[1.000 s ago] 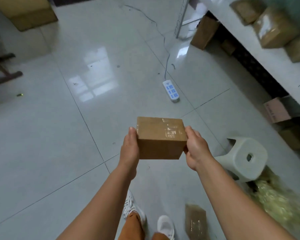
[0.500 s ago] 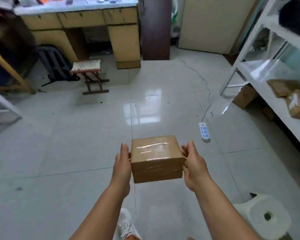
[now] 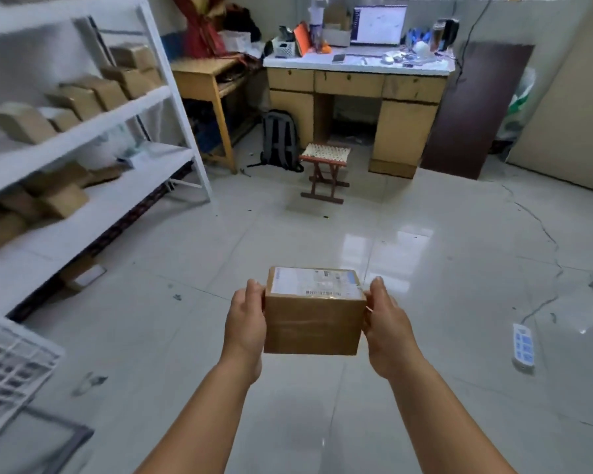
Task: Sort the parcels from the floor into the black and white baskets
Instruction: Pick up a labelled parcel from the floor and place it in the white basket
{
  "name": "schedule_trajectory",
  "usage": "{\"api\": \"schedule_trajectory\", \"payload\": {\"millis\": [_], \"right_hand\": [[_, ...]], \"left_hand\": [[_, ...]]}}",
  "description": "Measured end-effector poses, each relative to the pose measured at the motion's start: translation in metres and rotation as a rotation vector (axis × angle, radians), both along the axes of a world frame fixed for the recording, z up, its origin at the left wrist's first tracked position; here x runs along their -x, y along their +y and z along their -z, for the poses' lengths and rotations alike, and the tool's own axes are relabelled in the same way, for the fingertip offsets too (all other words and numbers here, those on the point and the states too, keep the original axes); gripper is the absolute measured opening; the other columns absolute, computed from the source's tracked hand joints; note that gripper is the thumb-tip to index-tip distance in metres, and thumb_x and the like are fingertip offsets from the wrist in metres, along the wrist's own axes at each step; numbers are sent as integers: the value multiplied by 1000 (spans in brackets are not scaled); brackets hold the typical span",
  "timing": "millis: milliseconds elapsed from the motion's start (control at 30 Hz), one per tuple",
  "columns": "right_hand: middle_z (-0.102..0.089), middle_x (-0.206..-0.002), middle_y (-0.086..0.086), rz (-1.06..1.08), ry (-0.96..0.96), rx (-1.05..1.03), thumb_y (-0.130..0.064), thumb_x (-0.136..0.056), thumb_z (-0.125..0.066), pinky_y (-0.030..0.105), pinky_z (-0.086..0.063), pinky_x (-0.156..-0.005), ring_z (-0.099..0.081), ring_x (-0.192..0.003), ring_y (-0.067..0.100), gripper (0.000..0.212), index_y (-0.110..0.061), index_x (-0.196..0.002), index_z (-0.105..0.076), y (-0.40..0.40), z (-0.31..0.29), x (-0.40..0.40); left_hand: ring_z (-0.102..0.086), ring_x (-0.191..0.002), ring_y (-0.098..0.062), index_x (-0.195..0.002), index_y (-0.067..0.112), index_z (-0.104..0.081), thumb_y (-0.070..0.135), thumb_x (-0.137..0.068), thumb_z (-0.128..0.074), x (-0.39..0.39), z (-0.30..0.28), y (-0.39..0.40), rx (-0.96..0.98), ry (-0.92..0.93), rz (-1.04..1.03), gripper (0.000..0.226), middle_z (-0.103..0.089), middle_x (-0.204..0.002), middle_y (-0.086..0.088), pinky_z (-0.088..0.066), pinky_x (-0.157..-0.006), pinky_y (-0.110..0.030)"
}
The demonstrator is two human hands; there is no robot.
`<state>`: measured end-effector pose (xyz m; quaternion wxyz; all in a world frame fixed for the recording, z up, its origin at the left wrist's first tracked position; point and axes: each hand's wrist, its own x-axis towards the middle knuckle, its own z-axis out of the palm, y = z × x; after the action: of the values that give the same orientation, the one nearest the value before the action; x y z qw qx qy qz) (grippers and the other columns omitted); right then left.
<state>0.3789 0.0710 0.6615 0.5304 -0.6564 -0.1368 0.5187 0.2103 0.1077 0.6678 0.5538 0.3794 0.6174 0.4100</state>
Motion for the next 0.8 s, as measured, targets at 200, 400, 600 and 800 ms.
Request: {"api": "schedule_trajectory", "payload": {"millis": [200, 400, 600, 800], "right_hand": [[-67, -109, 5, -117, -25, -106, -25, -101, -41, 29, -49, -74, -63, -93, 17, 28, -16, -120, -59, 2, -22, 118], [-71, -108, 5, -221, -2, -193, -5, -94, -44, 36, -53, -89, -66, -104, 24, 30, -24, -107, -64, -8, -41, 224], [-69, -106, 9, -309, 33, -275, 0, -94, -43, 43, -53, -92, -65, -99, 27, 26, -18, -105, -58, -19, -63, 326], [-68, -104, 9, -455, 107, -337, -6, -98, -47, 41, -53, -88, -66, -94, 25, 17, -20, -101, -55, -27, -77, 418]], "left_hand": [[-60, -100, -14, -110, 21, -56, 36, -97, -49, 110, -14, -23, -81, -39, -171, 21, -62, -113, -1, -47, -72, -24], [-63, -103, -15, -113, 27, -64, 15, -93, -54, 217, -31, -48, -163, -106, -268, 25, -68, -111, 2, -49, -81, -26], [-64, -103, -22, -106, 20, -62, 8, -90, -57, 312, -53, -76, -220, -133, -423, 21, -68, -109, -6, -51, -93, -41], [-64, -89, -14, -99, 25, -58, 12, -94, -56, 393, -75, -109, -356, -124, -571, 14, -66, -98, -2, -53, -78, -30]]}}
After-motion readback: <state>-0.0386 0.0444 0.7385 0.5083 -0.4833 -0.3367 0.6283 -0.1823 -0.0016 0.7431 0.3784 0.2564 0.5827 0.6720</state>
